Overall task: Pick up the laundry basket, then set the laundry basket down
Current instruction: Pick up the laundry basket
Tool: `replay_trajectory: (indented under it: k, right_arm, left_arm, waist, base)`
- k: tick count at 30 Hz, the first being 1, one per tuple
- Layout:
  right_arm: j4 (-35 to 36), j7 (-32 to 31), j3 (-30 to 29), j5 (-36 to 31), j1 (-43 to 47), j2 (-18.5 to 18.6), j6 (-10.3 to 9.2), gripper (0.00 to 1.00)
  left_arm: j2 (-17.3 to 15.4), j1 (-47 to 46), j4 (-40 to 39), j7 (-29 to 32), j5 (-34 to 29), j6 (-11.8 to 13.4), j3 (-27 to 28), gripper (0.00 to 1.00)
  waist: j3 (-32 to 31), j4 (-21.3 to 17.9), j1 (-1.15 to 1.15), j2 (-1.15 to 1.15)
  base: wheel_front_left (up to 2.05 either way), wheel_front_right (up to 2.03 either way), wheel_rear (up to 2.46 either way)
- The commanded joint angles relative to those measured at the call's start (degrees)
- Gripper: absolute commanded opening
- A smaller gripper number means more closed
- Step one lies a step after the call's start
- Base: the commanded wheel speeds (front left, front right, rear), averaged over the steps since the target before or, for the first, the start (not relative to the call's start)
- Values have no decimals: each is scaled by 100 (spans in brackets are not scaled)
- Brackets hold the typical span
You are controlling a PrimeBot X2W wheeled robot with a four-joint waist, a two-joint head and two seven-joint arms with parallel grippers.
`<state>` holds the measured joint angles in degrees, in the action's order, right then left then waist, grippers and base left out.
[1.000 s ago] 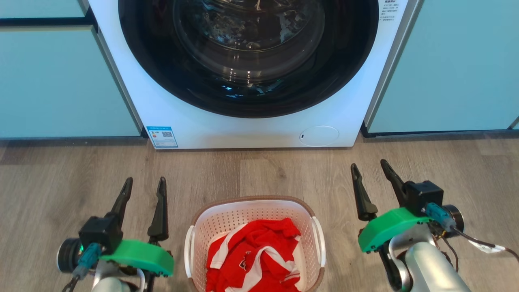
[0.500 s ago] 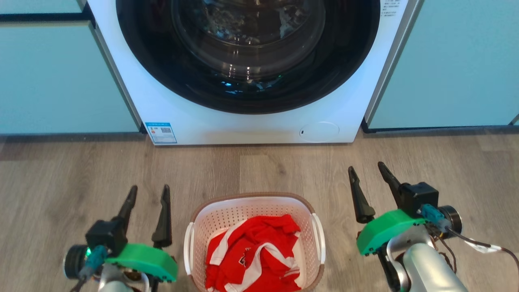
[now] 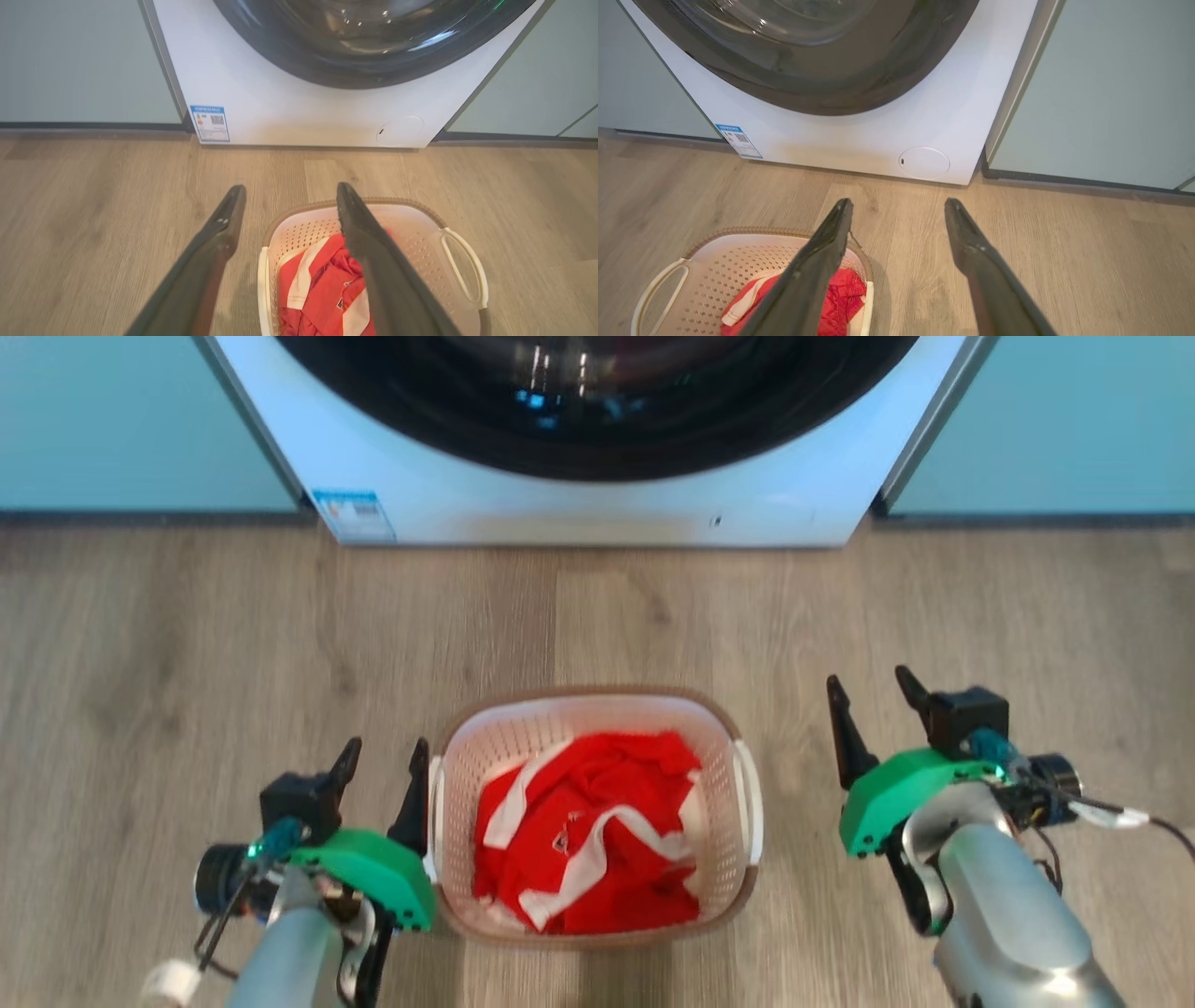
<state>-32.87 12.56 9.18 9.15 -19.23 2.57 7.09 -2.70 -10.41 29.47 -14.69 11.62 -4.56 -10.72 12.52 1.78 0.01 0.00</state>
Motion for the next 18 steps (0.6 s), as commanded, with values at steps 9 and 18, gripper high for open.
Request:
replay_trajectory:
  k: [9, 18]
  right_arm:
    - [-612, -246, -56, -161, -801, 31, 40, 100]
    - [-1119, -611, 271, 105, -1207, 31, 40, 100]
  left_arm:
    - [-18, -1207, 1270, -30, 21, -128, -306, 100]
    - [-18, -1959, 2133, -30, 61, -188, -695, 100]
  waist:
    - [1298, 199, -1, 0]
    - [1985, 245, -1, 0]
  base:
    - [0, 0, 0]
    - [0, 0, 0]
